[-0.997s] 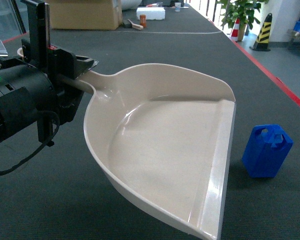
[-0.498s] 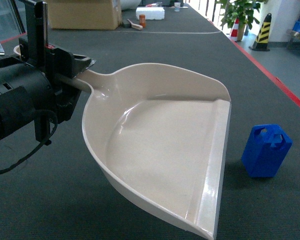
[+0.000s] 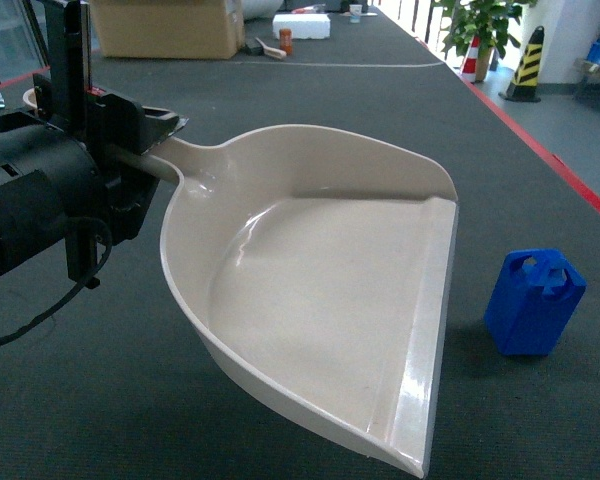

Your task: Place part in tray to right shelf

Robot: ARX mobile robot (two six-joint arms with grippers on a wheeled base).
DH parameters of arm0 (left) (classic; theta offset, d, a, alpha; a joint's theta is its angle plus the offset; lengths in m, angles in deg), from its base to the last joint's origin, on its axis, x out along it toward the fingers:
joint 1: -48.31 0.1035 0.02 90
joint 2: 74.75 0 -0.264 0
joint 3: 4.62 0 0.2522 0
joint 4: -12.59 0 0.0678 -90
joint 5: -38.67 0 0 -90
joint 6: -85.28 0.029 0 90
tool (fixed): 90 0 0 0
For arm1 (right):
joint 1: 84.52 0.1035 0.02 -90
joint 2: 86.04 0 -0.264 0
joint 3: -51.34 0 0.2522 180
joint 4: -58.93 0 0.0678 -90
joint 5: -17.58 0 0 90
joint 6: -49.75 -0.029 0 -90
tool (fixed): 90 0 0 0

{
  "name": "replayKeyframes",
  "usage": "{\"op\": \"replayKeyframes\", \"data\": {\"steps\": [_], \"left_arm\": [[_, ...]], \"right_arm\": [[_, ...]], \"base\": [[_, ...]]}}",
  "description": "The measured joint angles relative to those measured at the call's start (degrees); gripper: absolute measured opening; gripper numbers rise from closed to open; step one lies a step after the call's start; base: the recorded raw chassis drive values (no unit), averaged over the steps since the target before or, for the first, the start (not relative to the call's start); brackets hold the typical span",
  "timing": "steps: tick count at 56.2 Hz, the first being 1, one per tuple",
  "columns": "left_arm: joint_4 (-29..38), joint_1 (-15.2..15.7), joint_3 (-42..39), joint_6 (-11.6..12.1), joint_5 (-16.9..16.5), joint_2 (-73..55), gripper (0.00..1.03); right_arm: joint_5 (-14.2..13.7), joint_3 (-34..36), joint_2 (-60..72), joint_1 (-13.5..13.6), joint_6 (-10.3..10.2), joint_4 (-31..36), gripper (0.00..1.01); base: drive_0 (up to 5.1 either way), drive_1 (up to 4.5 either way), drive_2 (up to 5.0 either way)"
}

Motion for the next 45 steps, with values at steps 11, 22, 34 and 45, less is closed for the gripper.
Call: {"op": "replayKeyframes", "data": {"steps": [11,22,34,45], "left_arm": [[0.0,0.0,0.0,0.0,0.0,0.0,0.18],[0.02,0.0,0.0,0.0,0.0,0.0,0.18],[0.04,0.04,-0.02,0.0,0.02,0.0,0.18],[-0.02,0.04,-0.02,0.0,-0.02,0.0,0.18]], "right_arm": [[-0.24,-6.03,9.66,3.1,-0.07,0.76,0.98],[-1.07,-12.63,18.47,5.99,-0.92,1.25,0.98],[-5.25,-8.17,13.6,6.36,-3.3,1.31,0.47],[-8.04,-21.44,9.53,27.8,-21.73,6.47,0.47]], "base": [[0.0,0.0,0.0],[0.0,0.0,0.0],[0.0,0.0,0.0],[0.0,0.0,0.0]]}}
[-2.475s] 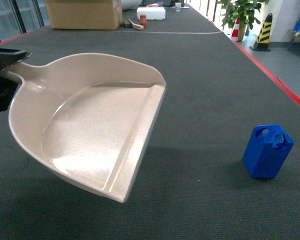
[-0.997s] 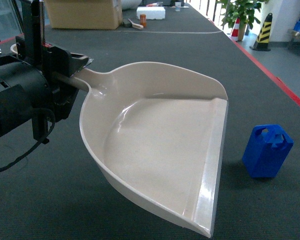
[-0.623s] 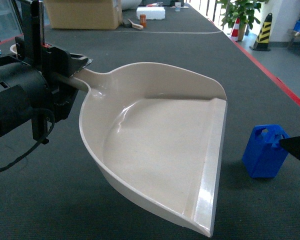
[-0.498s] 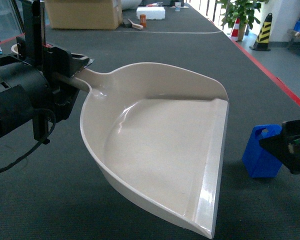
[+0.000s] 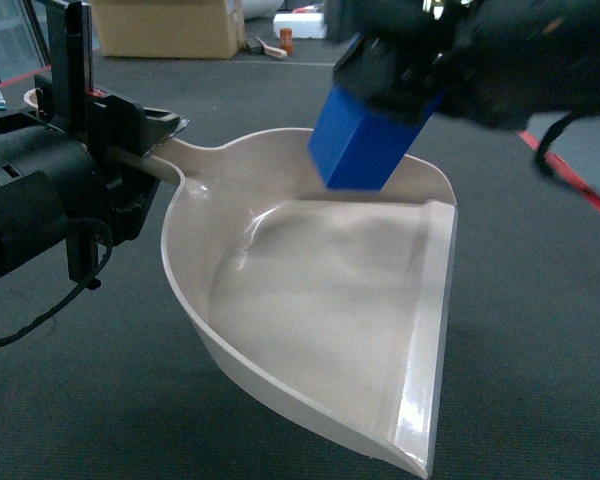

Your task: Place part in tray to right shelf

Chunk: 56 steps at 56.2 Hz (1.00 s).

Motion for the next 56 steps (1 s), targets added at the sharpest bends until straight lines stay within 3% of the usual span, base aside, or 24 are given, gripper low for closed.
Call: {"op": "replayKeyframes", "data": {"steps": [2,5,10,17,20,26,34,41,44,47,51,56], "left_arm": [[0.02,0.0,0.0,0.0,0.0,0.0,0.18],[0.07,0.0,0.0,0.0,0.04,0.0,0.18],[-0.09,0.0,-0.02,0.17,0.07,0.0,0.18],[-0.07,0.0,-0.02,0.22,0.02,0.0,0.18],[-0.02,0.0,-0.02,0.22,0.02,0.0,0.18],[-0.02,0.0,-0.02,0.22,0.02,0.0,0.18],[-0.02,0.0,-0.02,0.22,0.02,0.0,0.18],[-0.02,0.0,-0.04,0.22,0.02,0.0,0.18],[-0.02,0.0,-0.04,0.22,0.04,0.0,0.18],[-0.02,0.0,-0.02,0.22,0.04,0.0,0.18],[0.0,0.0,-0.04,0.22,0.0,0.0,0.18],[-0.02,0.0,-0.04,0.22,0.0,0.0,0.18]], "right_arm": [[0.02,-0.17,3.19,0.87,-2.69,2.19,0.47],[1.55,-1.01,5.01,1.07,-5.11,1.53,0.56],[0.37,-1.07,5.46,1.29,-6.6,3.17,0.67],[0.09,-0.07,2.67,0.83,-7.15,5.4,0.85],[-0.33,2.38,-2.14,-0.74,-7.08,6.43,0.99],[-0.83,6.58,-9.64,-3.58,-6.49,7.74,0.97],[-2.62,16.39,-22.49,-8.17,-2.62,5.44,0.98],[-7.63,25.16,-33.27,-11.04,4.61,3.15,0.98],[-9.33,28.72,-38.71,-12.63,8.02,0.02,0.98],[-10.25,31.34,-42.99,-13.86,9.62,-3.32,0.98],[-14.4,36.65,-52.41,-15.39,13.16,-11.67,0.98],[-20.09,40.13,-63.17,-15.87,15.04,-21.09,0.98]], "base": [[0.0,0.0,0.0],[0.0,0.0,0.0],[0.0,0.0,0.0],[0.0,0.0,0.0],[0.0,0.0,0.0],[0.0,0.0,0.0],[0.0,0.0,0.0],[0.0,0.0,0.0],[0.0,0.0,0.0],[0.0,0.0,0.0],[0.0,0.0,0.0],[0.0,0.0,0.0]]}}
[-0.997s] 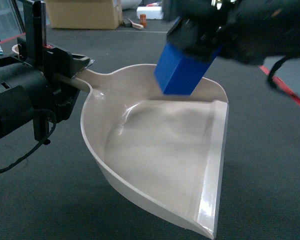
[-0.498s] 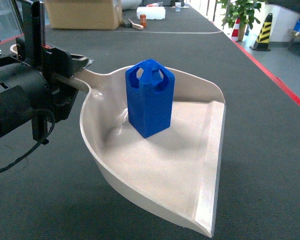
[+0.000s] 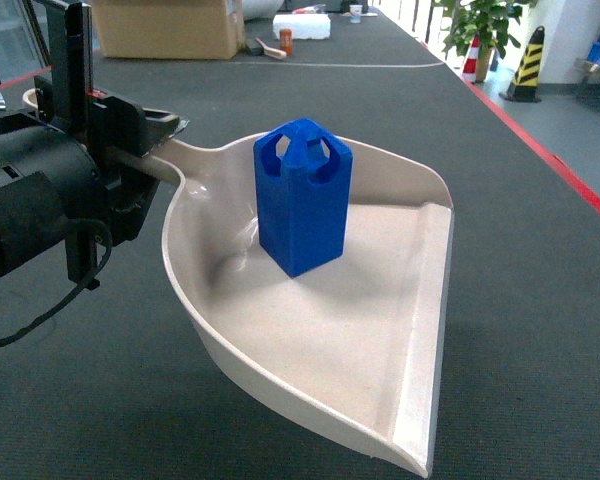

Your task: Place part in tray to right shelf

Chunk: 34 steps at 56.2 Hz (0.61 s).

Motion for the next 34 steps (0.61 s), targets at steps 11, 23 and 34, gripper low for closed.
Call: {"op": "replayKeyframes", "data": {"steps": [11,23,34], "left_arm": [[0.22,0.0,-0.39,-0.35,0.15,0.15,0.18],[5.33,-2.14,-9.9,-12.46,-1.84,5.01,0.17],[5.55,-3.67,-11.58,-12.2,-1.07,8.7,0.17]], "right_arm": [[-11.13,1.6,-15.58,4.24,3.74,-7.32,0.98],[-12.72,1.64,-16.41,4.2,4.74,-7.34,0.98],[-12.72,1.66,-16.57,4.04,5.11,-7.28,0.98]], "base": [[0.0,0.0,0.0],[0.0,0.0,0.0],[3.6,-2.59,-0.6]]}}
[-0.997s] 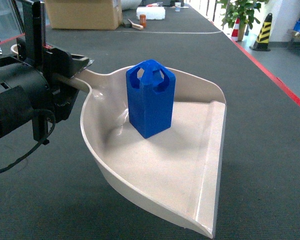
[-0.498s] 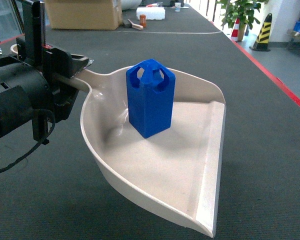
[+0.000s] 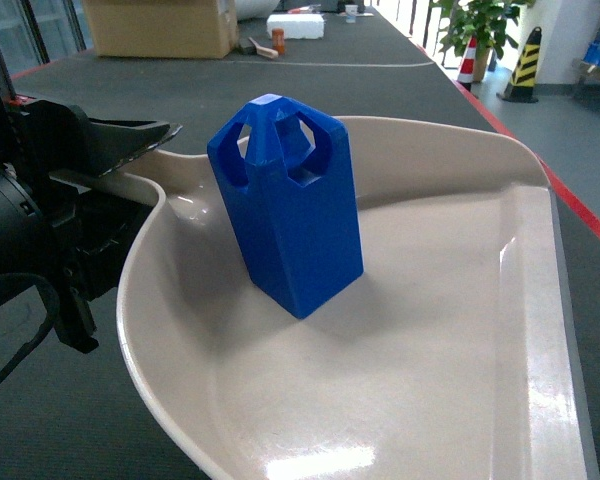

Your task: Place part in tray to right shelf

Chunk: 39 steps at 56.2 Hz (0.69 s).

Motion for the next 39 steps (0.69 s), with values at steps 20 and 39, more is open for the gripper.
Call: {"op": "replayKeyframes", "data": {"steps": [20,39], "left_arm": [[0.11,0.02,0.0,-0.02,0.13,0.0,0.17],[0.04,0.02,0.0,-0.04,0.11,0.0,0.17]], "right_arm": [[0.0,0.0,-0.09,0.0,0.0,-0.07,0.98],[0.0,0.0,-0.09,0.0,0.0,0.02,0.98]], "base": [[4.8,-3.2,-1.8],[5.0,-2.43,-2.4]]}}
